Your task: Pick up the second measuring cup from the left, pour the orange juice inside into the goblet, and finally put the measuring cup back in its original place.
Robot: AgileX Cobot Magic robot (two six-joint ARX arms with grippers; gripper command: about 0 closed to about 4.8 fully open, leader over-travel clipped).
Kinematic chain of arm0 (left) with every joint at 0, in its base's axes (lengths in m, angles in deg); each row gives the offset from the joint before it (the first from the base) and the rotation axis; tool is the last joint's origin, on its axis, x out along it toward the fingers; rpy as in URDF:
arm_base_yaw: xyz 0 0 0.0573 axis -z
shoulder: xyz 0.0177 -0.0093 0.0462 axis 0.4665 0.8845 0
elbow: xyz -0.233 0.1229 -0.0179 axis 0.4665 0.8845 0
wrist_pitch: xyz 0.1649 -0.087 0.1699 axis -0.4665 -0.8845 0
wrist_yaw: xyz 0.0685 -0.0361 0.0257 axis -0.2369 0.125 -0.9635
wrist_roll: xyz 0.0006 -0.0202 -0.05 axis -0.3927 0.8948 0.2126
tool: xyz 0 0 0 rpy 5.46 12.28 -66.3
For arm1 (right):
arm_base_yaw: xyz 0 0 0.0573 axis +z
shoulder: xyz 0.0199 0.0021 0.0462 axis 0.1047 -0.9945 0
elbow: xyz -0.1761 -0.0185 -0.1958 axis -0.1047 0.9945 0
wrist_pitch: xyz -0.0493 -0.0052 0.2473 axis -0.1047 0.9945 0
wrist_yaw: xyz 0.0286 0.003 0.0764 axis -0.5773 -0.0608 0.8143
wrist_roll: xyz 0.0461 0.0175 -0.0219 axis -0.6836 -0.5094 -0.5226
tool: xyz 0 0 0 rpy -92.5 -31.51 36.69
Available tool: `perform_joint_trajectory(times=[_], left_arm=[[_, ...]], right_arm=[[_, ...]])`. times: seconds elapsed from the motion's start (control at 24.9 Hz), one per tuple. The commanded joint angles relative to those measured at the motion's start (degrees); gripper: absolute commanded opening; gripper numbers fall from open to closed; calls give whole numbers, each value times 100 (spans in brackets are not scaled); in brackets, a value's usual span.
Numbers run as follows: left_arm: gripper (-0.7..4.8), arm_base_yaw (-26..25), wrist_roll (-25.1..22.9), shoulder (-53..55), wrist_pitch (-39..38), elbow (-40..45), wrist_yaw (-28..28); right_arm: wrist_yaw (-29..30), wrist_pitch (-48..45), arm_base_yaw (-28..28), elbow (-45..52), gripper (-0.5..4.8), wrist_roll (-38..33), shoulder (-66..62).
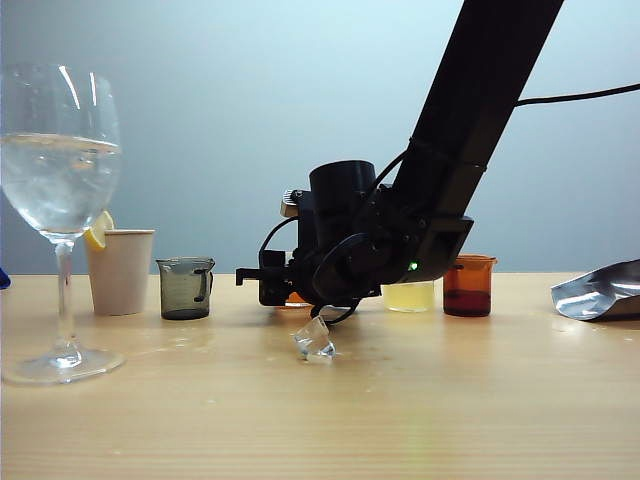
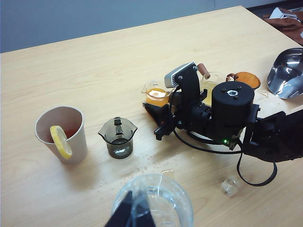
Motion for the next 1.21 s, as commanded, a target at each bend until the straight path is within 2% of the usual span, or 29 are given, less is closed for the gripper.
perform_joint_trajectory(times=[0.04, 0.48, 0.92, 1.21], left_arm=[[-6, -7, -26, -4, 76, -22, 17], [-6, -4, -39, 13, 98, -22, -22], [-6, -7, -39, 28, 225, -22, -79], [-6, -4, 7, 22, 162, -22, -76]], right_arm=[[68, -37, 52, -13, 104, 20, 205], [404, 66, 70, -13, 104, 17, 734], [1172, 1222, 76, -15, 104, 20, 1821], [2048, 1849, 96, -20, 105, 262, 2483]])
